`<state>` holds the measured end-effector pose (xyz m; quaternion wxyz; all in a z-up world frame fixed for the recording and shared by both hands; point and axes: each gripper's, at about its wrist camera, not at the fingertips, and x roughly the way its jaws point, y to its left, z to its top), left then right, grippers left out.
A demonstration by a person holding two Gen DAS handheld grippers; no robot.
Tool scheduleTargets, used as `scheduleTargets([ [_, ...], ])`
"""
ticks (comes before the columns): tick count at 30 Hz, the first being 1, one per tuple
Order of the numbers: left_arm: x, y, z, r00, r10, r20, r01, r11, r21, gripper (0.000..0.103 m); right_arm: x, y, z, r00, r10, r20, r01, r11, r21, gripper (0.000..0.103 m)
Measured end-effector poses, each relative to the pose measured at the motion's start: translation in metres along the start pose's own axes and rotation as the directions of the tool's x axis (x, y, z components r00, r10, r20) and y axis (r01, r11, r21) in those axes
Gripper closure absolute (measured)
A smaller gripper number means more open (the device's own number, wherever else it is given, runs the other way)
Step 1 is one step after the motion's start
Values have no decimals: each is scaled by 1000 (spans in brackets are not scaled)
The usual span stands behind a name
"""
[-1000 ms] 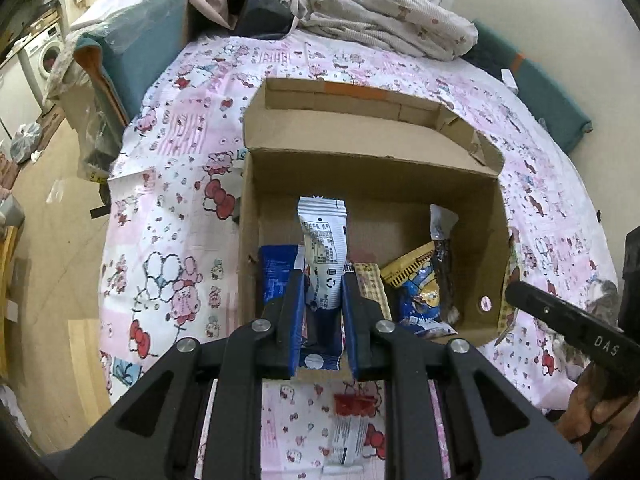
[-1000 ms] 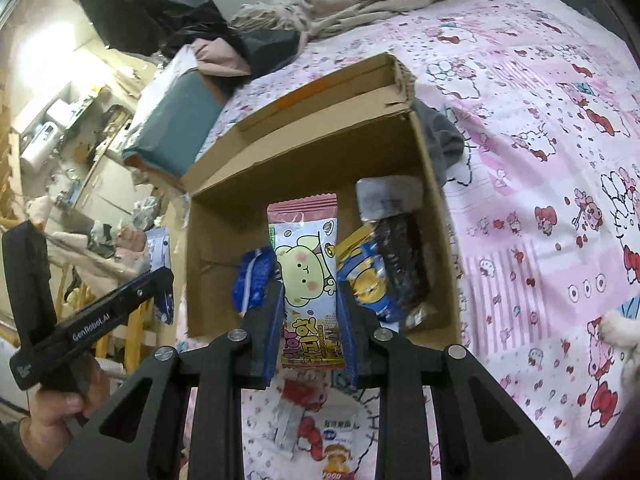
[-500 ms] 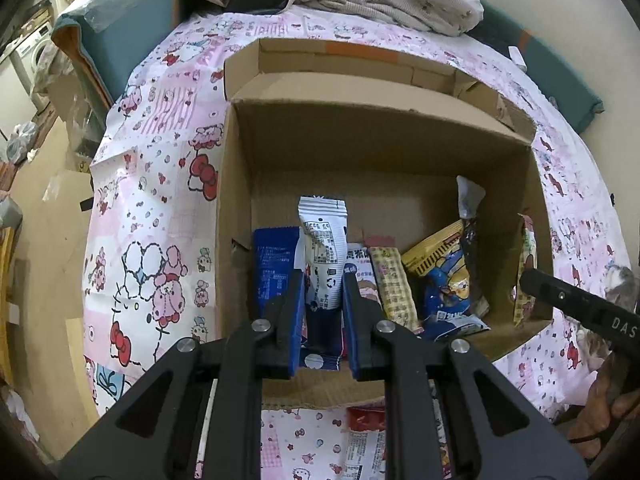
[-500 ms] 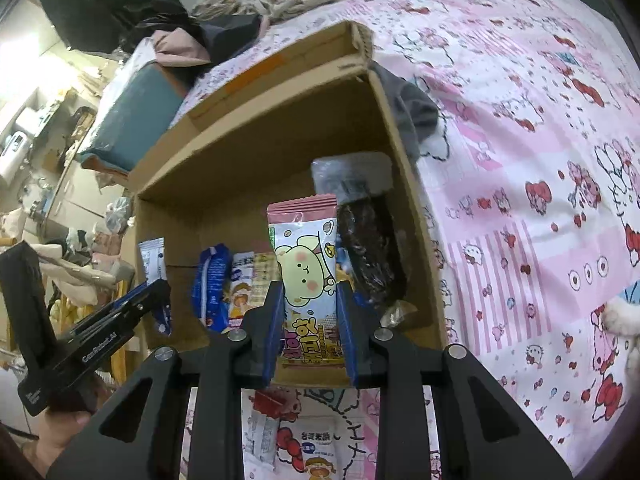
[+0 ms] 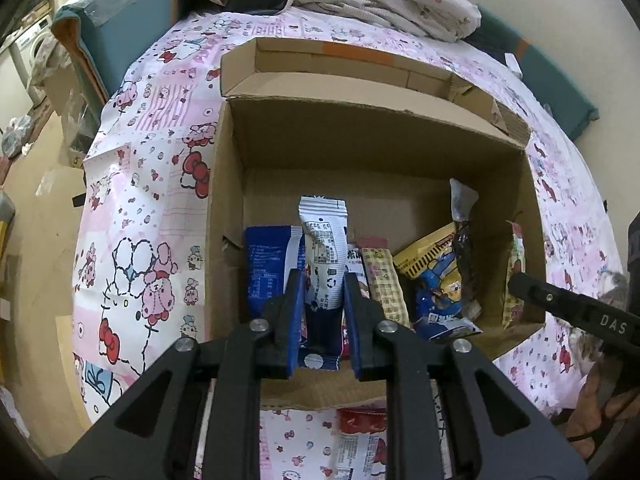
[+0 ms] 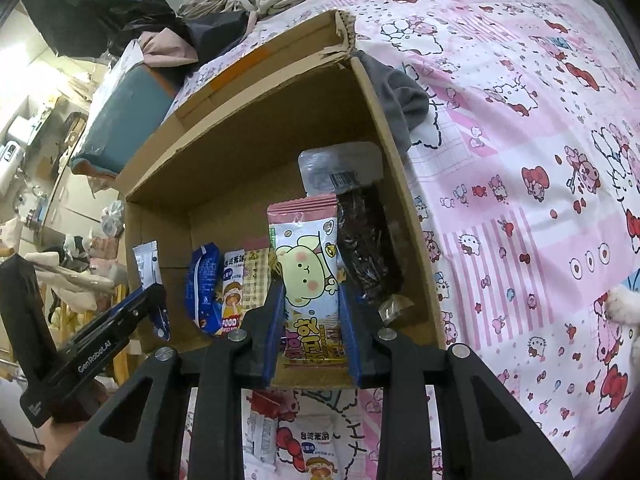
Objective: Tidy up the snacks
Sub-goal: 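Open the left tool to drop the white bar while the right tool releases the bear bag, then withdraw both open tools from the box toward the last snacks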
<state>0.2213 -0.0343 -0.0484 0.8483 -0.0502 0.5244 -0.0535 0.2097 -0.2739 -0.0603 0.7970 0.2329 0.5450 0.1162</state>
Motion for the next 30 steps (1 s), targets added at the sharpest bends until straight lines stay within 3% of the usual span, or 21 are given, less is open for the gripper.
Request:
scheduleTargets([
  [2, -2, 1, 0, 1000, 6, 3, -6, 1000, -6, 59, -1, -1, 1, 1000, 0, 4, 0, 1000, 6, 69],
  [4, -4, 1, 0, 1000, 10, 10, -10, 1000, -10, 42, -4, -2, 1, 1000, 4, 17, -4, 1000, 8, 51],
  [5, -6, 2, 0, 1000, 13, 16, -13, 1000, -16, 35, -7, -1, 1, 999, 8, 32, -8, 1000, 10, 33],
  [6, -8, 2, 0, 1000, 14, 21, -13, 1000, -21, 34, -9, 1, 1, 999, 3, 43, -3, 1000, 6, 29],
  [14, -14, 0, -2, 999, 10, 38, -10, 1000, 2, 34, -14, 7, 2, 999, 4, 49, -3, 1000, -24, 29],
  [17, -18, -1, -4, 999, 10, 47, -10, 1000, 8, 34, -19, 9, 0, 997, -32, 69, 35, 998, -44, 29],
  [23, -30, 2, -14, 998, 26, 61, -28, 999, 32, 34, -31, 11, -14, 994, -74, 81, 78, 996, -47, 29],
  [30, -46, 7, -28, 998, -1, 62, 0, 1000, 16, 34, -46, 9, -33, 992, -91, 91, 96, 995, -42, 25],
])
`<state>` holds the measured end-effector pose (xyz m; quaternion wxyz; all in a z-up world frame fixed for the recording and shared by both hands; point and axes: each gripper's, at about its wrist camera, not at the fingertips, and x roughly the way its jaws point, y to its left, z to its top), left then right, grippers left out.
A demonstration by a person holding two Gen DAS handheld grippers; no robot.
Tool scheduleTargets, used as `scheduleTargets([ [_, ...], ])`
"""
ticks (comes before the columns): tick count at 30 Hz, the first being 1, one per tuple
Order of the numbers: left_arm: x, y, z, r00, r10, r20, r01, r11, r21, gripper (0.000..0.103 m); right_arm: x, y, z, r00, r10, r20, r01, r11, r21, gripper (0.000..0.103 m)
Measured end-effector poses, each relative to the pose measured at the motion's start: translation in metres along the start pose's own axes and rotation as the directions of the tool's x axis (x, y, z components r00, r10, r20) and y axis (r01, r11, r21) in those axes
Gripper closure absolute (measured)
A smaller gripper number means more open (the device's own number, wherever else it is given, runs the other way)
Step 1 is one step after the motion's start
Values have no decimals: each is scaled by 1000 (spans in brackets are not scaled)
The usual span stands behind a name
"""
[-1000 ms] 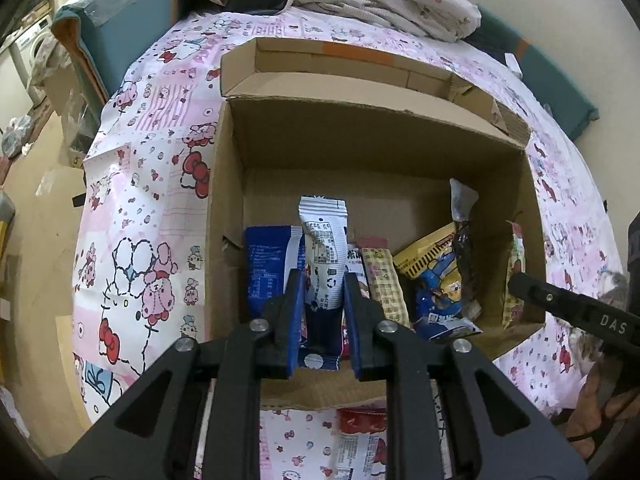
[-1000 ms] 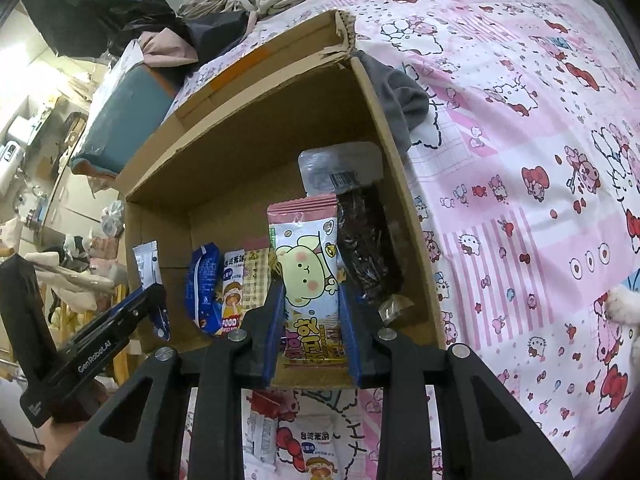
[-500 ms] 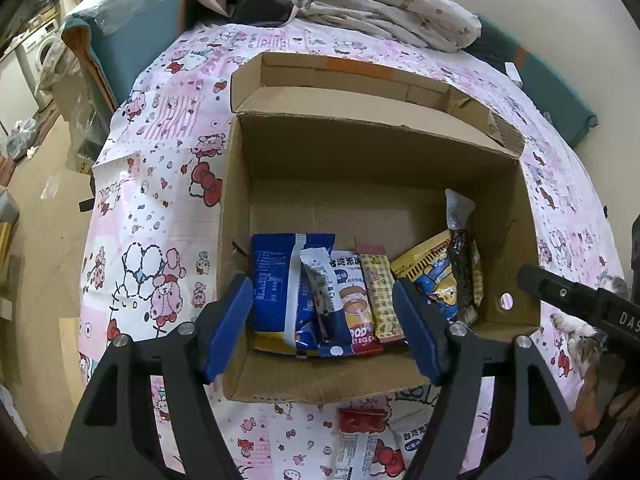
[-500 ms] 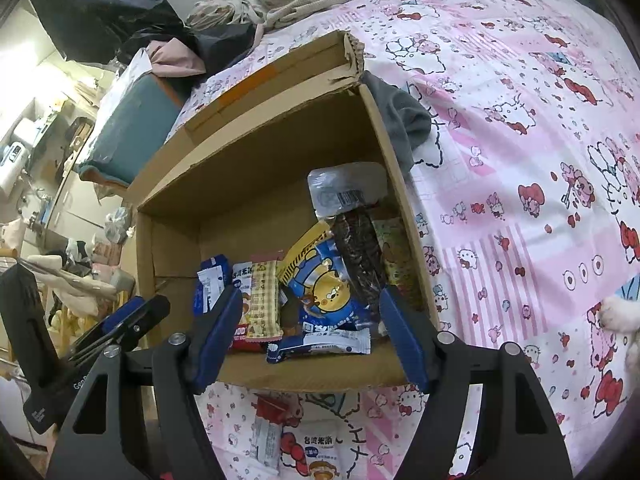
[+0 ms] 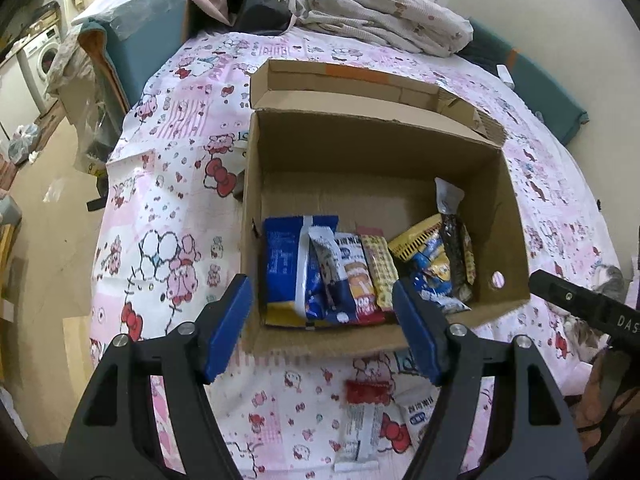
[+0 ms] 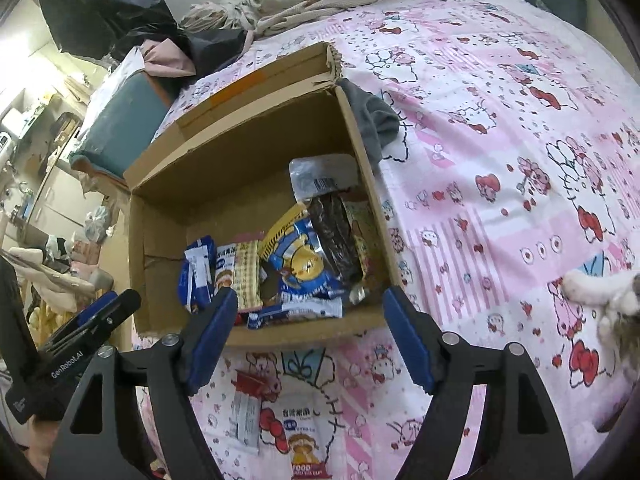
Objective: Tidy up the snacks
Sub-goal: 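Withdraw both open tools from the box toward the last snacks, then grasp the red-topped bar with the left tool while the right tool grasps the white rice-cake bag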
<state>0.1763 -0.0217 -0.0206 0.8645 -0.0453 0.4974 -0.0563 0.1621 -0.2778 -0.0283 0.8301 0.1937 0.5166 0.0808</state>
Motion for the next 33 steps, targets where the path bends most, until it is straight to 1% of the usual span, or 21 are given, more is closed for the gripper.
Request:
scheduleTargets([
  [6, -13, 9, -12, 1000, -1, 4, 1, 1000, -30, 34, -8, -7, -16, 1000, 11, 16, -11, 999, 33, 25],
  [10, -18, 14, -23, 1000, -2, -12, 1, 999, -47, 34, -9, -5, -30, 1000, -11, -6, 11, 1000, 24, 25],
  [12, -20, 15, -30, 1000, -1, -22, 0, 999, -51, 34, -7, -7, -39, 999, -22, -28, 22, 999, 30, 25],
  [15, -22, 16, -41, 999, 1, -40, -3, 999, -53, 34, -2, -9, -52, 997, 0, -72, 3, 999, 47, 25],
  [17, -21, 16, -49, 998, 3, -62, -7, 998, -56, 34, 2, -10, -62, 994, 7, -111, -1, 998, 57, 25],
  [21, -18, 18, -63, 994, 4, -110, -12, 997, -70, 34, 7, -12, -77, 987, 1, -160, 10, 997, 73, 25],
  [23, -17, 20, -70, 992, 6, -124, -16, 997, -80, 34, 12, -11, -83, 981, -2, -193, 16, 997, 70, 25],
  [26, -15, 22, -78, 989, 11, -146, -25, 995, -93, 34, 23, -4, -90, 966, 36, -255, -28, 999, 35, 25],
  [29, -10, 23, -83, 985, -3, -172, -17, 994, -111, 34, 35, 5, -99, 953, 1, -302, -9, 1000, -24, 28],
  [33, -6, 19, -84, 982, 5, -187, -23, 995, -97, 34, 62, 18, -116, 920, -49, -388, 10, 995, -102, 38],
])
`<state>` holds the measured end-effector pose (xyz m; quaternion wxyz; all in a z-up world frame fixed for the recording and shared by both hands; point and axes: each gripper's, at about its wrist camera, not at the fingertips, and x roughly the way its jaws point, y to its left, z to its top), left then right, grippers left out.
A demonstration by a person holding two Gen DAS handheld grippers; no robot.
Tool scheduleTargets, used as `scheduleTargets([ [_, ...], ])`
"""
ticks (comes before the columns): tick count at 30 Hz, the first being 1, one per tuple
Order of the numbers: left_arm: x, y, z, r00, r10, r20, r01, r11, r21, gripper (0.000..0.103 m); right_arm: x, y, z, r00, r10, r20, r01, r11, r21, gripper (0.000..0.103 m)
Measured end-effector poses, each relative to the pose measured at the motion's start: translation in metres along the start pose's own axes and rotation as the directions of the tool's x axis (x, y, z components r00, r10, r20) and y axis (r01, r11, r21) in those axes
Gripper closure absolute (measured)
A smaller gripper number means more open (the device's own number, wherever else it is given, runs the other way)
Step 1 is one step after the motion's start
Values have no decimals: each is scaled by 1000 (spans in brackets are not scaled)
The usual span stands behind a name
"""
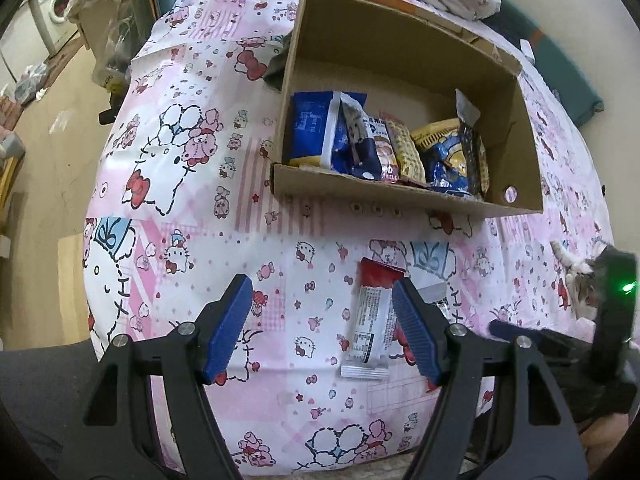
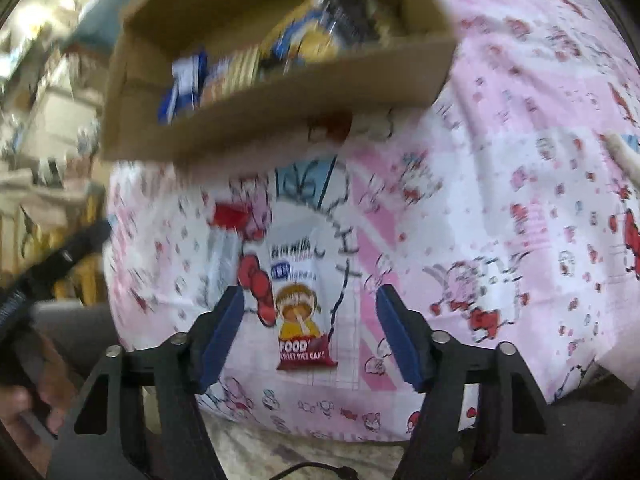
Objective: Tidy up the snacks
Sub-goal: 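Grasp the red-topped bar with the left tool while the right tool grasps the white rice-cake bag, then carry both held snacks over the cardboard box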
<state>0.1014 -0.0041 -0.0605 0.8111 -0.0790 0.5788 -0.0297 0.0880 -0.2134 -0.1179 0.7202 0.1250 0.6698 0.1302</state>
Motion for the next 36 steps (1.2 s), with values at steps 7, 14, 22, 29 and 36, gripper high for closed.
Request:
scheduleTargets([
  [7, 8, -4, -2, 1000, -4, -23, 5, 1000, 17, 34, 35, 31, -2, 992, -108, -71, 94, 981, -169, 71],
  [14, 44, -21, -13, 993, -17, -120, 26, 997, 71, 34, 11, 16, 4, 998, -58, 16, 60, 995, -84, 71],
  [22, 75, -51, -30, 980, -12, -198, 50, 981, 188, 50, 0, 7, 5, 999, -33, 33, 35, 998, -50, 71],
  [29, 89, -49, -33, 974, 21, -224, 27, 978, 209, 70, 2, 12, 9, 999, -33, 30, 35, 997, -62, 71],
  [36, 75, -43, -25, 984, 35, -177, -3, 983, 182, 76, 4, 15, 9, 999, -38, 31, 40, 997, -67, 71],
])
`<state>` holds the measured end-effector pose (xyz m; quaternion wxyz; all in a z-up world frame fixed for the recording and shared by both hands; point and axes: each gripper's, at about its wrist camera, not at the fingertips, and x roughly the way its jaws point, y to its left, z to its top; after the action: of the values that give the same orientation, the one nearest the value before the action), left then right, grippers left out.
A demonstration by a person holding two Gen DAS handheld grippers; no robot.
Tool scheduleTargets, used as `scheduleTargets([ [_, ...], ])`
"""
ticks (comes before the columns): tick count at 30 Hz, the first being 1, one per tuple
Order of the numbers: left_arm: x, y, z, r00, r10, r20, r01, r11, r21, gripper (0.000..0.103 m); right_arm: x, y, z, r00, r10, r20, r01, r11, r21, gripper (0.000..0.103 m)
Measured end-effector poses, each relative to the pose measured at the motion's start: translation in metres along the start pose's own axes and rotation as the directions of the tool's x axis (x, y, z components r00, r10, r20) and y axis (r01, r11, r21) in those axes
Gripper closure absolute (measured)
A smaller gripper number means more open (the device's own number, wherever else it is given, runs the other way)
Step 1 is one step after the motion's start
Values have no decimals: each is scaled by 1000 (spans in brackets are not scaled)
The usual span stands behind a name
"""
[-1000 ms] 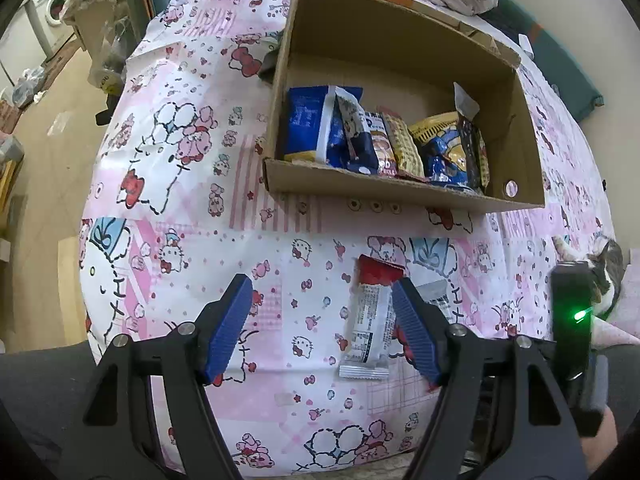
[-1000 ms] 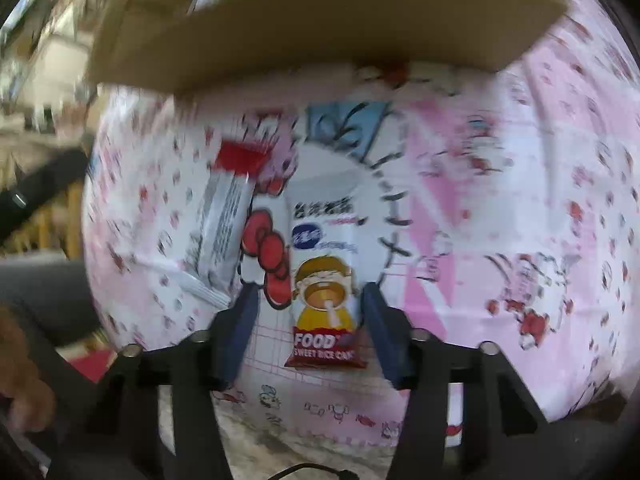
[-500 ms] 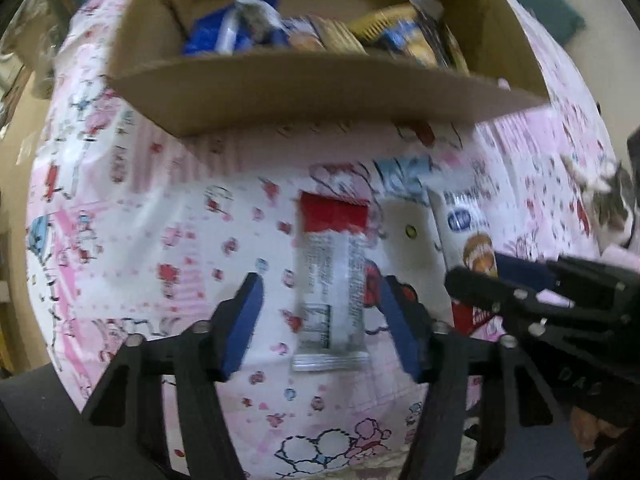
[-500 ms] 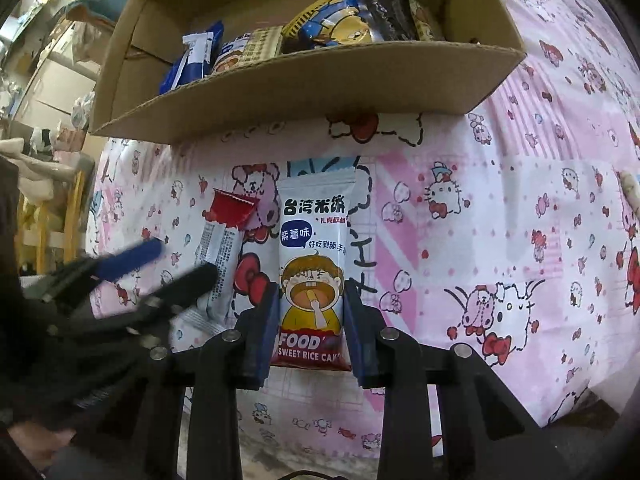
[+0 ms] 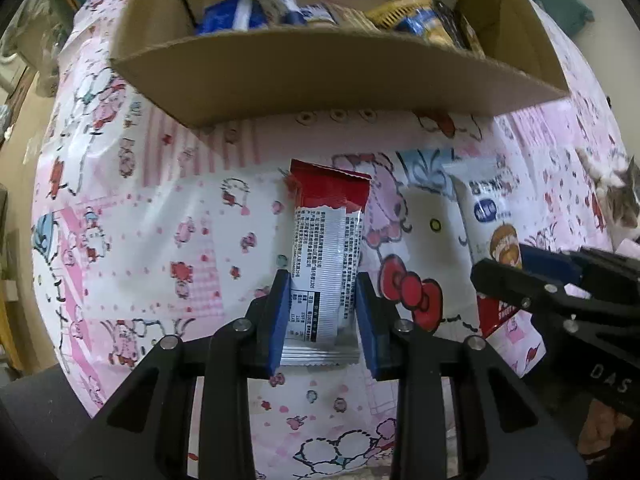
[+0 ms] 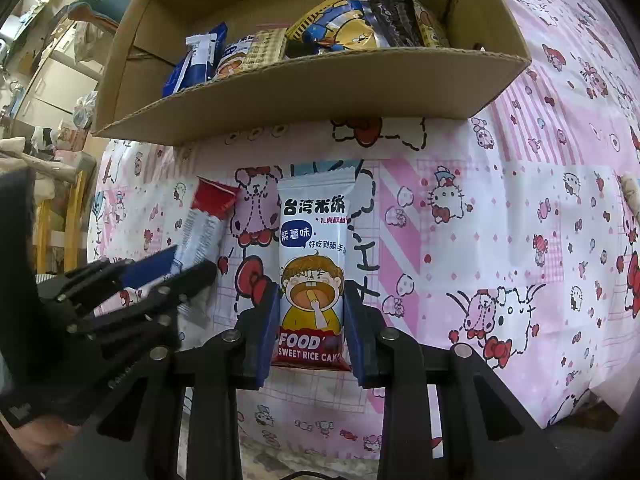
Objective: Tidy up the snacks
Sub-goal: 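Carry both held snacks over the cardboard box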
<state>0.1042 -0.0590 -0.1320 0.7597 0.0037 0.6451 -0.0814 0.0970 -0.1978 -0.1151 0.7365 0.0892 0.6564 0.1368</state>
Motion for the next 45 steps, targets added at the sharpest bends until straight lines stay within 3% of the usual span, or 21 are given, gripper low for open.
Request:
scheduleTargets([
  [12, -29, 35, -7, 997, 22, 69, -15, 995, -101, 75, -11, 3, -5, 999, 35, 24, -35, 999, -1, 71],
  [20, -70, 41, -12, 977, 55, 205, -38, 996, -87, 75, -41, 3, -7, 989, 113, 98, -114, 993, 4, 71],
  [26, -96, 36, -7, 954, 57, 293, -32, 995, -92, 75, -79, 5, -2, 966, 43, 254, -34, 999, -42, 71],
  [31, -111, 39, 4, 946, 52, 320, -20, 995, -102, 75, -100, 7, 5, 946, 20, 322, -3, 998, -55, 71],
  [36, -124, 37, 22, 936, 48, 349, -16, 995, -95, 75, -113, 6, 19, 933, 12, 360, 9, 998, -57, 71],
  [45, -137, 38, 66, 926, 48, 374, -23, 997, -71, 75, -113, 10, 51, 931, -1, 366, 27, 997, -66, 71],
])
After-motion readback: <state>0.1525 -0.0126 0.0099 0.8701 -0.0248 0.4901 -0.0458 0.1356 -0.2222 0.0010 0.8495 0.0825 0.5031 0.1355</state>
